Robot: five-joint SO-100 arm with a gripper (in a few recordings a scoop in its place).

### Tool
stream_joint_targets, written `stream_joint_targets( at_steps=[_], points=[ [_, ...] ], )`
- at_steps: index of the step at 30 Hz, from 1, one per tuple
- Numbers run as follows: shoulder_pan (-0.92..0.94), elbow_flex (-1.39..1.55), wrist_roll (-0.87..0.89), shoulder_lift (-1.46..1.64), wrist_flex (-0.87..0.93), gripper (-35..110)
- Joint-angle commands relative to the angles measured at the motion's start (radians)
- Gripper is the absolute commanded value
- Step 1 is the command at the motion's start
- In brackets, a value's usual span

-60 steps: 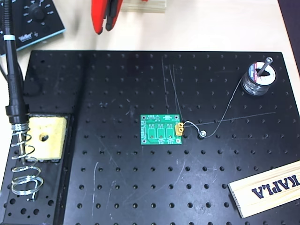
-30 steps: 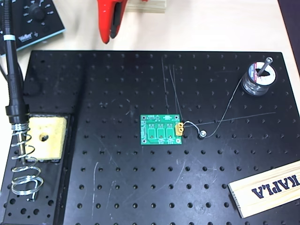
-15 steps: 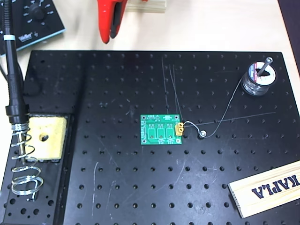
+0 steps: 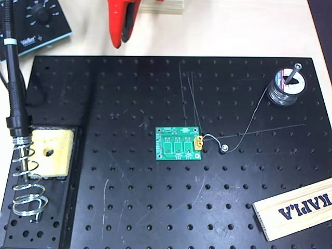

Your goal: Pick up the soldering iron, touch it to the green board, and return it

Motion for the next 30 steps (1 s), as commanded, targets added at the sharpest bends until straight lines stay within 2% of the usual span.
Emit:
stream_joint_targets(
  at_steps=[1, 12, 16, 27, 30],
  points=[
    [0.003, 0.005, -0.005, 0.014, -0.011, 13],
    [0.006, 0.005, -0.008, 0.014, -0.011, 13],
    [0.156, 0.005, -0.014, 0.015, -0.011, 13],
    [0.077, 0.005, 0.003, 0.017, -0.026, 13],
    [0.057, -0.005, -0.003, 0.023, -0.067, 8]
  ],
)
